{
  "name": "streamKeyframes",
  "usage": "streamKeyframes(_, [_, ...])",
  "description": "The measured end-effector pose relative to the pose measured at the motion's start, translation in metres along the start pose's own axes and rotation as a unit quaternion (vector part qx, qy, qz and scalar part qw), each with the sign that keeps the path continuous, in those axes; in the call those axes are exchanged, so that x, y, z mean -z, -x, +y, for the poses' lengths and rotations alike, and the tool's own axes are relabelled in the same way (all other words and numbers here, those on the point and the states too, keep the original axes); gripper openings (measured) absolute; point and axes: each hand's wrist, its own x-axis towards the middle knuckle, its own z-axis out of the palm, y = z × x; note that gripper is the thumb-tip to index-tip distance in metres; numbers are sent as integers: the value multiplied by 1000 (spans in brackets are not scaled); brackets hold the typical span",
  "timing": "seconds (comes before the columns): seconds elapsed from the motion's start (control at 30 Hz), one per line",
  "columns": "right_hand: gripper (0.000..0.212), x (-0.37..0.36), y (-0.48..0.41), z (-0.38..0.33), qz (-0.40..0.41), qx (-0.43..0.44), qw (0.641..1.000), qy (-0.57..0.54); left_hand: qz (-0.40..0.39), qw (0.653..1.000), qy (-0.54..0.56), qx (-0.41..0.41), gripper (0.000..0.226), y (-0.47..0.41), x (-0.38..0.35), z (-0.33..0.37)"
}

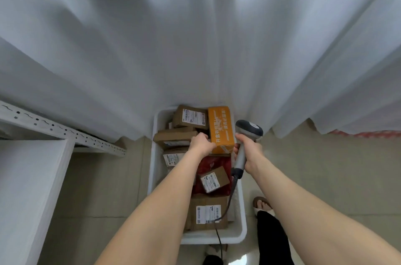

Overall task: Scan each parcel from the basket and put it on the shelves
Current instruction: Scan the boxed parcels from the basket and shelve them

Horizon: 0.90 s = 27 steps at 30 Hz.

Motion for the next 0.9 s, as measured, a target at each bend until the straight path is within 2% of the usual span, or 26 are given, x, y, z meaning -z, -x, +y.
streamKeyframes(0.27, [32, -9, -155, 5, -34, -25, 994, 100, 23, 993, 102, 62, 71, -124, -80, -20])
streamKeyframes(0.4, [21, -17, -207, 15, -54, -21, 987, 147, 34, 985, 141, 92, 85, -168, -105, -29])
streamKeyframes(0.5, [21, -22, -230, 22, -67, -19, 986, 151, 37, 982, 162, 91, 80, -191, -117, -34])
streamKeyframes(0.63, [22, -24, -242, 29, -68, -11, 985, 156, 9, 975, 199, 95, 61, -203, -124, -41])
streamKeyframes(0.83, [31, -22, -210, 21, -71, -15, 988, 136, 41, 966, 240, 91, 83, -173, -98, -36])
streamKeyframes(0.9, [27, -20, -185, 15, -69, -15, 989, 131, 40, 963, 255, 74, 85, -150, -83, -32])
